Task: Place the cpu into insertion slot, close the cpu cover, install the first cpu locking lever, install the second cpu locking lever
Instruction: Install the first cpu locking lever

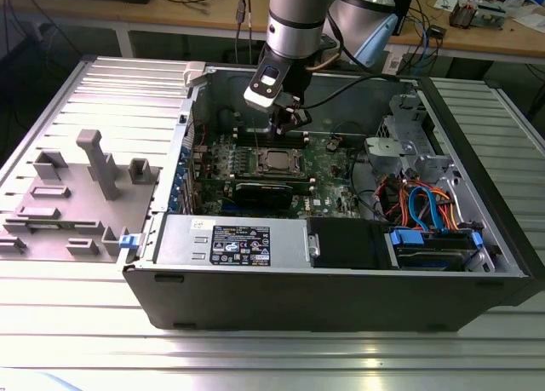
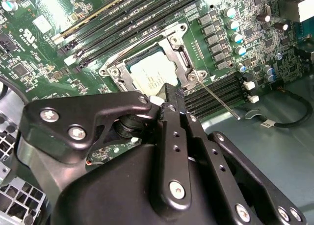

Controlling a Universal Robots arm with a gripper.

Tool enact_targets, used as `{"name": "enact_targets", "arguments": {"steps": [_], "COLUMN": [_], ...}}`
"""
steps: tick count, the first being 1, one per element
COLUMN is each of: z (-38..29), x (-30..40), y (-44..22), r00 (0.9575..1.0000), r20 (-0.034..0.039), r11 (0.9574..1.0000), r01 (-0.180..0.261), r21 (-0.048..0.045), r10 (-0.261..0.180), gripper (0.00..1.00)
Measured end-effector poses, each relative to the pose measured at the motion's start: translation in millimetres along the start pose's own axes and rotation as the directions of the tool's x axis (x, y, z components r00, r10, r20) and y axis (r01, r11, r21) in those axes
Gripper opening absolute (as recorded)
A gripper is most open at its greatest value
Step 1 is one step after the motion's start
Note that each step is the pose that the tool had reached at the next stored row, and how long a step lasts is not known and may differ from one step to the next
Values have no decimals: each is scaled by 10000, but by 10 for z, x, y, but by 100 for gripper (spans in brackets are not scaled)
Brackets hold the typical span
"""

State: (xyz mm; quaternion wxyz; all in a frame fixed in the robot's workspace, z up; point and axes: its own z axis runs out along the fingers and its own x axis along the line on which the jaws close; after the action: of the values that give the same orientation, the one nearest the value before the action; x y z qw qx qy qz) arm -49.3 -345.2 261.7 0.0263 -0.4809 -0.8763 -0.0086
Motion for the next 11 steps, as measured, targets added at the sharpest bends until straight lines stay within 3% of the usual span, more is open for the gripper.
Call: {"name": "enact_targets", "arguments": {"steps": [11], "z": [0], "x": [0], "y": [0], "r00": [9997], "r20": [2], "r11": [9997], "r01": [231], "r21": [12], "r10": [-231], "gripper": [11]}}
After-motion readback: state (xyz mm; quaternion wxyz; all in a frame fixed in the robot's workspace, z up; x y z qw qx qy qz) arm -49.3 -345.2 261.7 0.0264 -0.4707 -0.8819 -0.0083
